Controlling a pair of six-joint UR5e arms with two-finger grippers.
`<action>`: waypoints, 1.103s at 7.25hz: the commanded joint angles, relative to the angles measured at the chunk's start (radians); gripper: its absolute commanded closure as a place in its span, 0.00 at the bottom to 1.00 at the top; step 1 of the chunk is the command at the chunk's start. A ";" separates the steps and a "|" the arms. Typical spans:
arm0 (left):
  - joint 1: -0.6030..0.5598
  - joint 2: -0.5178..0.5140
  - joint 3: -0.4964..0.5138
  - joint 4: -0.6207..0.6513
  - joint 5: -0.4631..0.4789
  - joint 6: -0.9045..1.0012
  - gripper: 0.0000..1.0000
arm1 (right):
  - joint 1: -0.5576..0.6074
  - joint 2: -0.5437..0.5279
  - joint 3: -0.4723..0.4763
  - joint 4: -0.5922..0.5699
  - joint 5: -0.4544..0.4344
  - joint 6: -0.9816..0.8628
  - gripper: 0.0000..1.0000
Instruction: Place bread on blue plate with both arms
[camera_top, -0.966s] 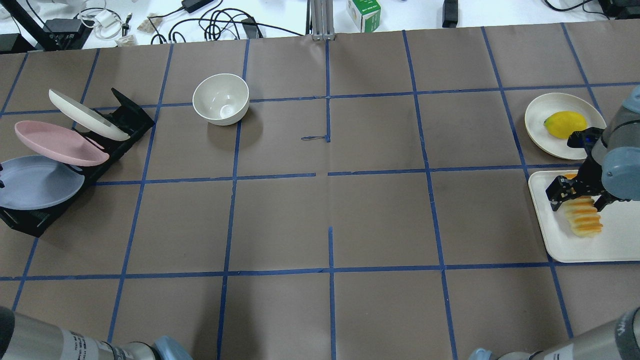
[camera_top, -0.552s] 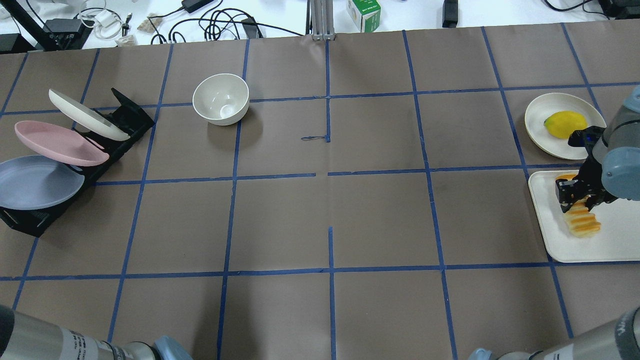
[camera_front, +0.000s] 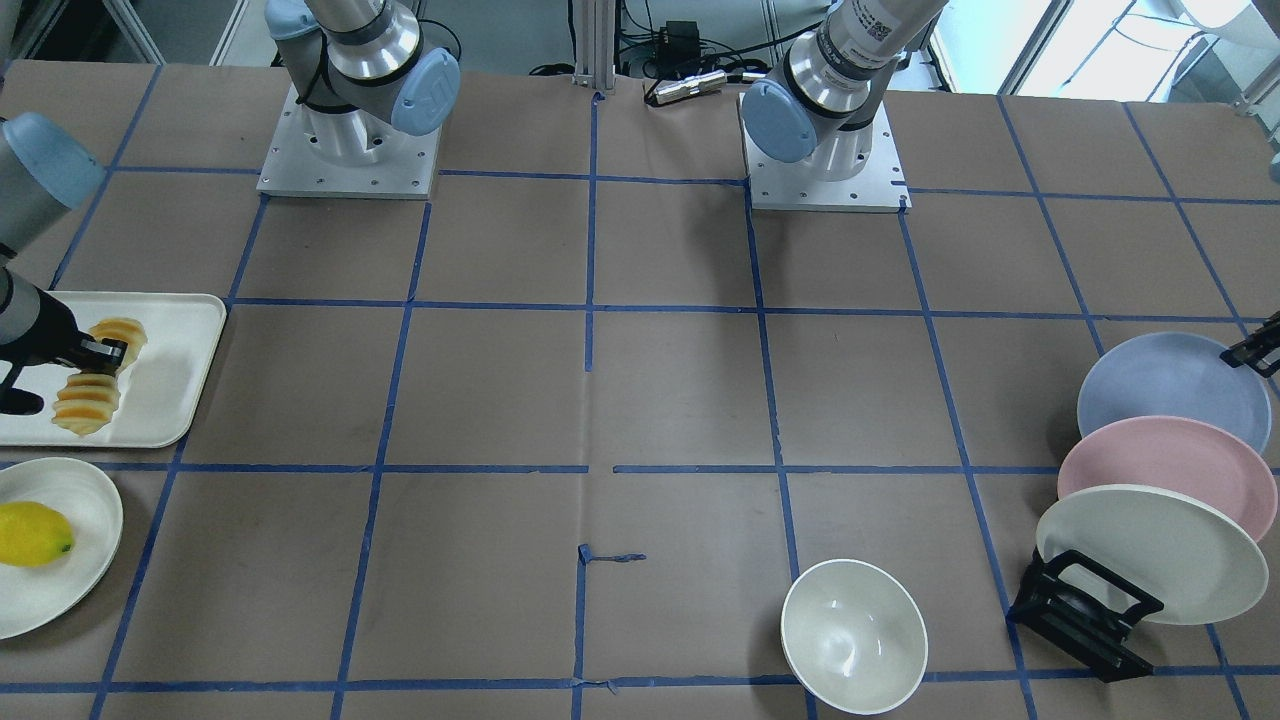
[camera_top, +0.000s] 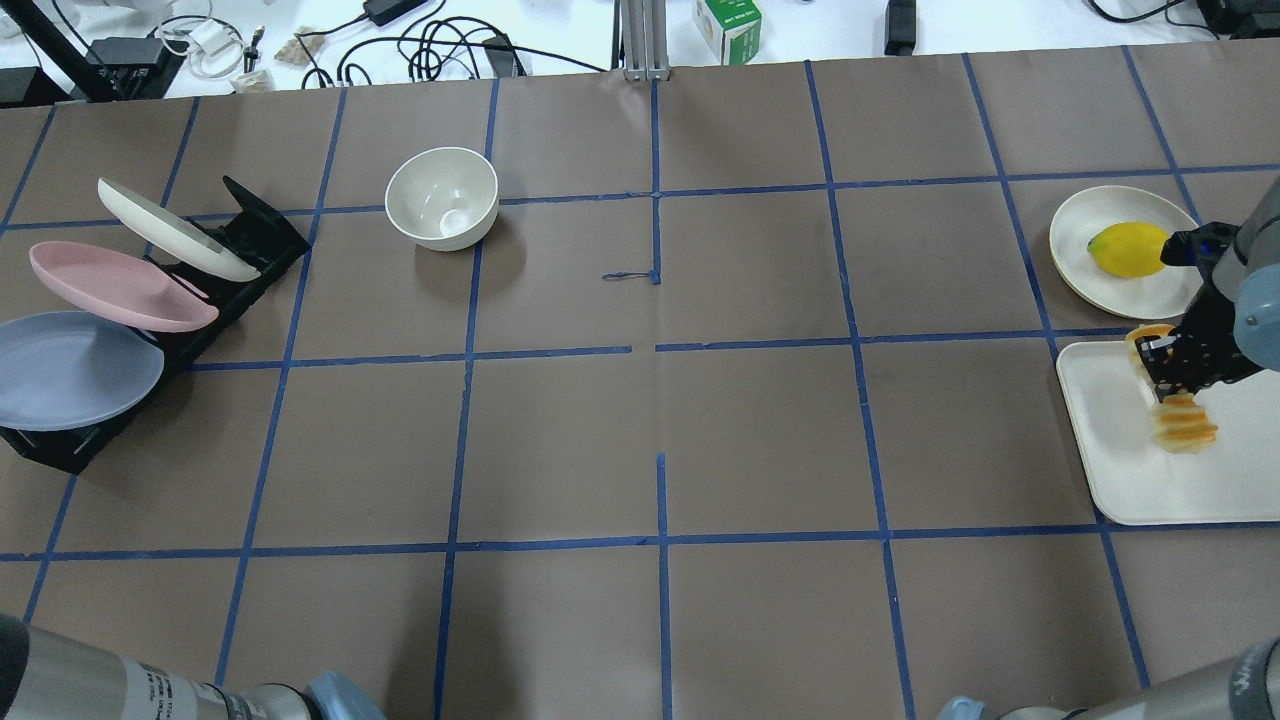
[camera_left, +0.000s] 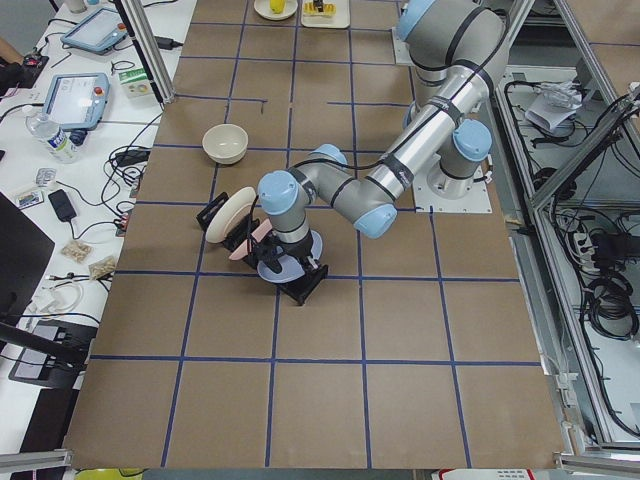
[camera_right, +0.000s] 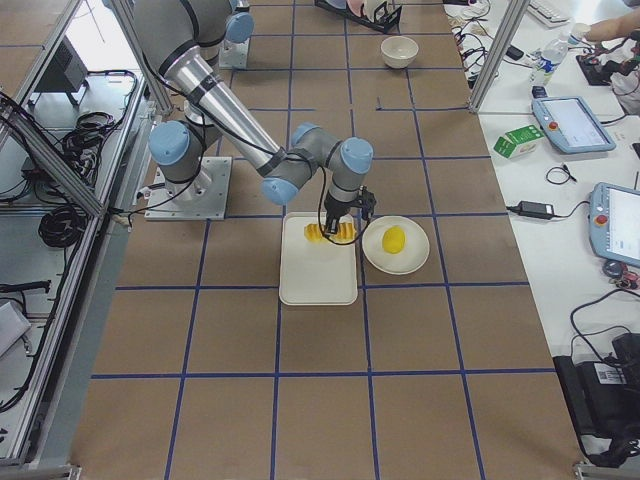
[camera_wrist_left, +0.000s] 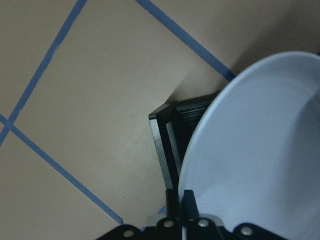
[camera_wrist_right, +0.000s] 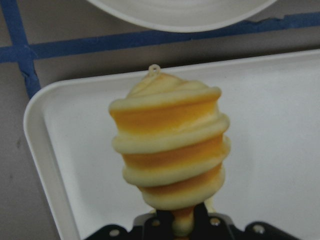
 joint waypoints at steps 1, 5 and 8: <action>-0.001 0.054 0.038 -0.123 0.069 0.021 1.00 | 0.008 -0.025 -0.084 0.103 0.011 -0.001 1.00; -0.019 0.194 0.067 -0.711 0.083 0.028 1.00 | 0.171 -0.089 -0.275 0.350 0.034 0.097 1.00; -0.123 0.254 -0.061 -0.765 -0.215 0.115 1.00 | 0.405 -0.109 -0.346 0.470 0.032 0.362 1.00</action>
